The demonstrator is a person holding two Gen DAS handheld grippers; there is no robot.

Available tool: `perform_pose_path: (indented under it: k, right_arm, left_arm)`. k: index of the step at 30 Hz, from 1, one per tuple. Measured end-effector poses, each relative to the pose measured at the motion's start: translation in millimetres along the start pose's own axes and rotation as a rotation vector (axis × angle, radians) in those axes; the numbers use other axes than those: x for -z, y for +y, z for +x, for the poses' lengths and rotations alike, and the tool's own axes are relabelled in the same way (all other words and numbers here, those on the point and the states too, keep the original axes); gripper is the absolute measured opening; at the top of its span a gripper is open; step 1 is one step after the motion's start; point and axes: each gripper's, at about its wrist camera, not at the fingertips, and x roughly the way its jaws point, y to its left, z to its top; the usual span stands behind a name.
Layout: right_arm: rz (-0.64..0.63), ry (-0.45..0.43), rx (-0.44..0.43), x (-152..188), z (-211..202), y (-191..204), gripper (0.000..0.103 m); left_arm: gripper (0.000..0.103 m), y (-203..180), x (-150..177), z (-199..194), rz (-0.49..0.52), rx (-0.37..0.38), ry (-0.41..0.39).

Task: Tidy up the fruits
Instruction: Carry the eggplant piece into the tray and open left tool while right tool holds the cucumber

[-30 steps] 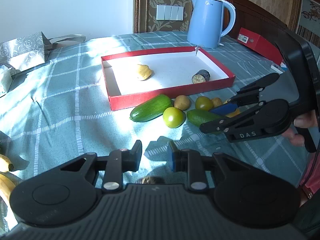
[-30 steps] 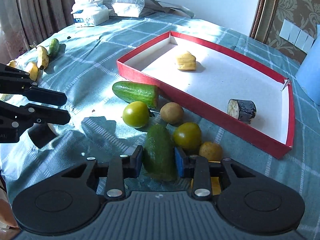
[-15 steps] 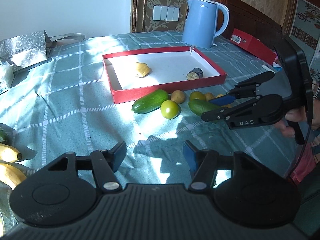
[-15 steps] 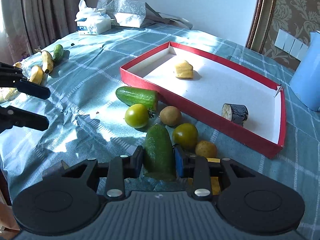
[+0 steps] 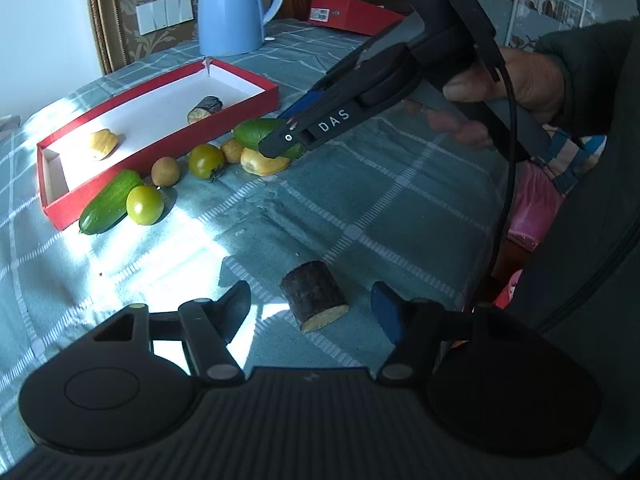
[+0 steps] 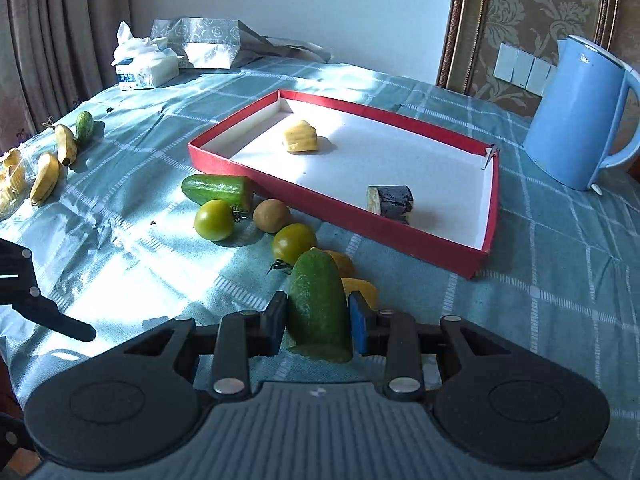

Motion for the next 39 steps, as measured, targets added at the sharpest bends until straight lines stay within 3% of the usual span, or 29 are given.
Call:
perform_pose_path:
  k: [3, 8, 10, 12, 19, 32, 39]
  right_arm:
    - [0.018, -0.008, 0.018, 2, -4, -11, 0.032]
    - [0.030, -0.017, 0.028, 3, -6, -23, 0.032]
    - [0.035, -0.025, 0.028, 3, -7, -27, 0.032]
    - [0.034, -0.022, 0.023, 3, -6, -28, 0.032]
    - [0.026, -0.019, -0.002, 2, -1, -30, 0.032]
    - [0.022, -0.041, -0.004, -2, 1, -34, 0.032]
    - [0.052, -0.058, 0.022, -6, -2, -43, 0.032]
  left_arm:
    - [0.050, 5, -3, 15, -0.056, 0.028, 0.027]
    - [0.047, 2, -7, 30, -0.104, 0.036, 0.072]
    - [0.046, 0, -6, 33, -0.119, 0.024, 0.068]
    - [0.037, 1, -5, 35, -0.168, 0.009, 0.069]
    - [0.030, -5, -1, 29, -0.199, -0.039, 0.043]
    - [0.029, 17, -6, 11, -0.280, -0.128, -0.026]
    - [0.029, 65, -35, -4, -0.312, -0.206, -0.111]
